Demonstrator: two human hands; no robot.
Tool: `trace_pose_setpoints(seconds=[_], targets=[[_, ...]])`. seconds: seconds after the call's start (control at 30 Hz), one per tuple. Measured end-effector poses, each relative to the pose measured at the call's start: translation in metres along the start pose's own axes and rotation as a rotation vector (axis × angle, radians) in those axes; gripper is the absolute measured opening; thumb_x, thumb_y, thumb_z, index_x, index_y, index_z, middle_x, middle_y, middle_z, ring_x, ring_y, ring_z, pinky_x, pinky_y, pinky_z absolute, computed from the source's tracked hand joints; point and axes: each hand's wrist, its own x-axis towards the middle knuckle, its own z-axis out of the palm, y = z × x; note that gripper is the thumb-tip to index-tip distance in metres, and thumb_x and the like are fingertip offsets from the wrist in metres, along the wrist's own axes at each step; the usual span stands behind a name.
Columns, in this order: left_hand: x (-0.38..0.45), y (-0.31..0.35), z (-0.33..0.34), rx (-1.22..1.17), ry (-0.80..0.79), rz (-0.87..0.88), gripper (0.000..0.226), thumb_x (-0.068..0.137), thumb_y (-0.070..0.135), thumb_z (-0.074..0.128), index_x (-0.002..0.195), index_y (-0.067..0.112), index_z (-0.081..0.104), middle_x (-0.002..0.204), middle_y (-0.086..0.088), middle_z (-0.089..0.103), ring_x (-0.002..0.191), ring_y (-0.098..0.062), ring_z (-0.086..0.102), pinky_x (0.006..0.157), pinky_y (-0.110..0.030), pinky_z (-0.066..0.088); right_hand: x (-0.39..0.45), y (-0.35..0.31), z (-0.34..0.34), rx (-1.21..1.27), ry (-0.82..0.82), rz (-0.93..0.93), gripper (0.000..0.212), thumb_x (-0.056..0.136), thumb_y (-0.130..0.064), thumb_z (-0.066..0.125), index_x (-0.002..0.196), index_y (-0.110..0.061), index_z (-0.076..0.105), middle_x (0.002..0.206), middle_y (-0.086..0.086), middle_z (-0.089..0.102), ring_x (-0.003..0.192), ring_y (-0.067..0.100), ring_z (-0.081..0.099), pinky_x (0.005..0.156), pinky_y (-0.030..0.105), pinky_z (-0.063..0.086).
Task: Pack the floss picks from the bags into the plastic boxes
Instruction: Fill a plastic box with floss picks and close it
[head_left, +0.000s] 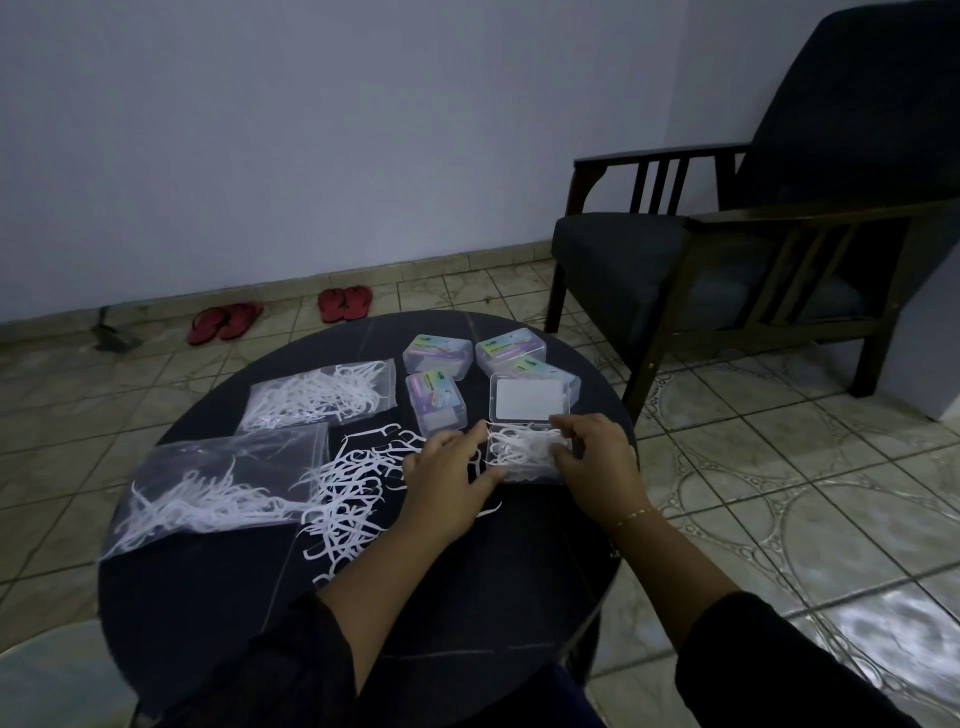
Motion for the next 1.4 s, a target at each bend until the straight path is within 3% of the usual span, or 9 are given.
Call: trace_pose_setpoints(seconds=[0.17, 0.33, 0.47, 0.63, 0.7, 0.93, 1.17, 1.27, 1.4], targets=[[0.002, 0.005, -0.002, 0.036, -0.04, -0.007, 0.076, 0.085, 0.059, 0.054, 0.148, 0.027, 0.025, 0.142, 0.012, 0.041, 0.136, -0.011, 0.021, 0.104, -0.037, 0.017, -0.006, 0.003, 0.003, 0.182, 0.026, 0.091, 0.043, 0.089, -0.019, 0.06, 0.131, -0.012, 0.053, 0.12, 0.004, 0.053, 0.105, 0.014, 0.054, 0.094, 0.027, 0.044], [0.005, 0.013, -0.005, 0.143, -0.045, -0.016, 0.072, 0.085, 0.064, 0.049, 0.145, 0.028, 0.033, 0.146, 0.008, 0.036, 0.136, -0.015, 0.02, 0.104, -0.038, 0.021, -0.008, 0.0, -0.001, 0.307, -0.032, 0.092, 0.032, 0.09, -0.011, 0.053, 0.119, -0.021, 0.061, 0.097, -0.008, 0.064, 0.087, 0.006, 0.062, 0.083, 0.031, 0.054], [0.002, 0.018, -0.002, 0.13, -0.002, 0.013, 0.065, 0.086, 0.062, 0.049, 0.141, 0.028, 0.041, 0.143, 0.012, 0.038, 0.134, -0.013, 0.022, 0.102, -0.035, 0.021, -0.008, 0.004, 0.0, 0.287, -0.038, 0.111, 0.042, 0.088, -0.02, 0.056, 0.13, -0.019, 0.054, 0.113, 0.0, 0.06, 0.096, 0.011, 0.06, 0.089, 0.037, 0.053], [0.003, 0.014, -0.001, 0.116, 0.014, -0.009, 0.072, 0.088, 0.06, 0.047, 0.148, 0.027, 0.027, 0.152, 0.01, 0.026, 0.139, -0.016, 0.017, 0.108, -0.04, 0.02, -0.009, 0.006, 0.001, 0.277, -0.035, 0.134, 0.038, 0.089, -0.026, 0.062, 0.126, -0.018, 0.055, 0.11, 0.003, 0.057, 0.09, 0.01, 0.057, 0.074, 0.017, 0.046], [0.006, 0.012, -0.002, 0.111, 0.014, 0.001, 0.072, 0.088, 0.059, 0.048, 0.149, 0.029, 0.024, 0.155, 0.012, 0.022, 0.14, -0.015, 0.015, 0.109, -0.041, 0.019, -0.008, 0.006, 0.001, 0.238, -0.029, 0.123, 0.033, 0.089, -0.028, 0.063, 0.12, -0.017, 0.059, 0.105, 0.004, 0.058, 0.087, 0.011, 0.057, 0.072, 0.018, 0.046], [0.014, 0.015, 0.0, 0.146, 0.056, 0.064, 0.057, 0.088, 0.057, 0.051, 0.139, 0.031, 0.044, 0.143, 0.015, 0.042, 0.133, -0.012, 0.025, 0.1, -0.035, 0.022, -0.008, 0.005, 0.0, 0.196, -0.031, 0.08, 0.02, 0.088, -0.028, 0.064, 0.104, -0.017, 0.066, 0.102, -0.001, 0.054, 0.076, 0.004, 0.052, 0.071, 0.017, 0.042], [0.011, 0.012, 0.002, 0.106, 0.111, 0.084, 0.053, 0.09, 0.055, 0.048, 0.137, 0.028, 0.048, 0.141, 0.013, 0.045, 0.132, -0.012, 0.029, 0.101, -0.034, 0.023, -0.007, 0.001, -0.002, 0.276, -0.028, 0.136, 0.034, 0.091, -0.025, 0.061, 0.123, -0.017, 0.056, 0.1, -0.003, 0.057, 0.081, 0.004, 0.053, 0.069, 0.016, 0.041], [0.008, 0.011, -0.003, 0.088, 0.045, 0.075, 0.072, 0.08, 0.064, 0.036, 0.141, 0.027, 0.041, 0.146, 0.013, 0.038, 0.135, -0.013, 0.025, 0.103, -0.034, 0.02, -0.001, -0.001, -0.004, 0.409, -0.017, 0.227, 0.031, 0.093, -0.022, 0.057, 0.123, -0.016, 0.052, 0.092, -0.008, 0.058, 0.078, 0.0, 0.054, 0.062, 0.012, 0.039], [0.003, 0.007, -0.005, 0.138, -0.065, 0.074, 0.087, 0.079, 0.066, 0.05, 0.15, 0.026, 0.018, 0.154, 0.01, 0.024, 0.139, -0.012, 0.016, 0.107, -0.036, 0.013, 0.011, -0.003, -0.005, 0.54, -0.032, 0.29, 0.043, 0.093, -0.015, 0.055, 0.134, -0.013, 0.044, 0.113, 0.0, 0.062, 0.084, 0.004, 0.054, 0.064, 0.012, 0.038]])
